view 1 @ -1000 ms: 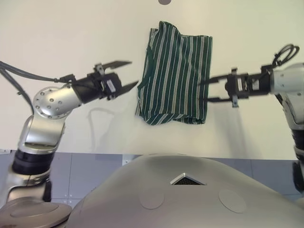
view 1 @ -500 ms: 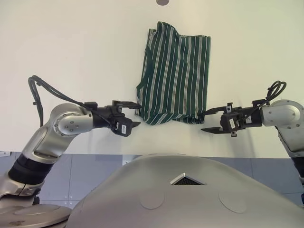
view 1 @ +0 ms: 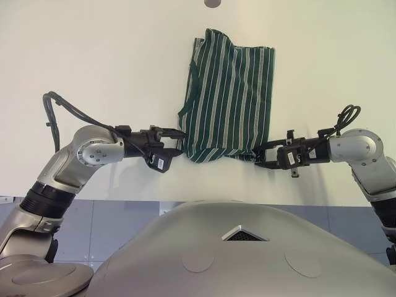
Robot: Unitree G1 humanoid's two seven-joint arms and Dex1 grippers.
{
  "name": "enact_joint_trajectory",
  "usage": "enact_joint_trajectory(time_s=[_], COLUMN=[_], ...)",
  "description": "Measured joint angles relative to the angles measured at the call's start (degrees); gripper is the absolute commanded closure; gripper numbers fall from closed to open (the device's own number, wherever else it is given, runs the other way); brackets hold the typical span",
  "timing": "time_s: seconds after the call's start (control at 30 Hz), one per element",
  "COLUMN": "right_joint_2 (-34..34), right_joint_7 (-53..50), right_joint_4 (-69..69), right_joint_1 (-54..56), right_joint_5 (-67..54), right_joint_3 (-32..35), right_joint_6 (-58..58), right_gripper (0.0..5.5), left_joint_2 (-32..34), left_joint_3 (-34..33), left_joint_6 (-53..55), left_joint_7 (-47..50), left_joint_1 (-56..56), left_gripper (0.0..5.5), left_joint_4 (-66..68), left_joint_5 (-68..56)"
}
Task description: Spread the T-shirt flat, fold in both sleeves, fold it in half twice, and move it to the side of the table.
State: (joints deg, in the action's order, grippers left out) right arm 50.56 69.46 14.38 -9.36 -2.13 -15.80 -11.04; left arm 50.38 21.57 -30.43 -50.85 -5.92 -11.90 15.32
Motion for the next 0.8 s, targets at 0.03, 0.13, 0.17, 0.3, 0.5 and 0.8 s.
enact_joint_trajectory(time_s=[0.03, 0.13, 0.17, 0.3, 0.5, 0.8], right_joint_2=[0.0, 0.0, 0.0, 0.0, 2.8, 4.7], right_joint_7=[0.0, -0.1, -0.1, -0.1, 6.3, 22.8], right_joint_4=[-0.2, -0.5, -1.0, -2.0, 0.2, -16.8], right_joint_1=[0.0, 0.0, 0.2, 0.6, 0.9, 34.9], right_joint_5=[0.0, 0.0, 0.0, -0.1, -11.8, -31.3], right_joint_3=[-0.1, -0.2, -0.3, -0.7, 0.6, -2.2], right_joint_6=[0.0, 0.0, -0.4, -1.3, 10.1, 41.3], right_gripper=[4.60, 5.10, 5.26, 5.47, 5.48, 5.48], left_joint_2=[-0.1, -1.0, -1.6, -2.4, 4.8, 4.3], left_joint_3=[0.4, 1.6, 2.2, 4.1, 2.9, -7.1], left_joint_6=[-0.1, -0.1, 0.0, 0.0, 20.9, 53.0], left_joint_7=[0.0, 0.0, 0.0, -0.5, -11.6, -17.9], left_joint_1=[0.2, 1.9, 2.5, 4.4, -2.1, 12.4], left_gripper=[4.04, 4.57, 4.76, 5.46, 5.47, 5.48], left_joint_4=[0.4, 2.1, 3.2, 6.2, -7.1, -6.1], left_joint_5=[0.0, -0.1, -0.1, -1.3, -19.6, -50.4])
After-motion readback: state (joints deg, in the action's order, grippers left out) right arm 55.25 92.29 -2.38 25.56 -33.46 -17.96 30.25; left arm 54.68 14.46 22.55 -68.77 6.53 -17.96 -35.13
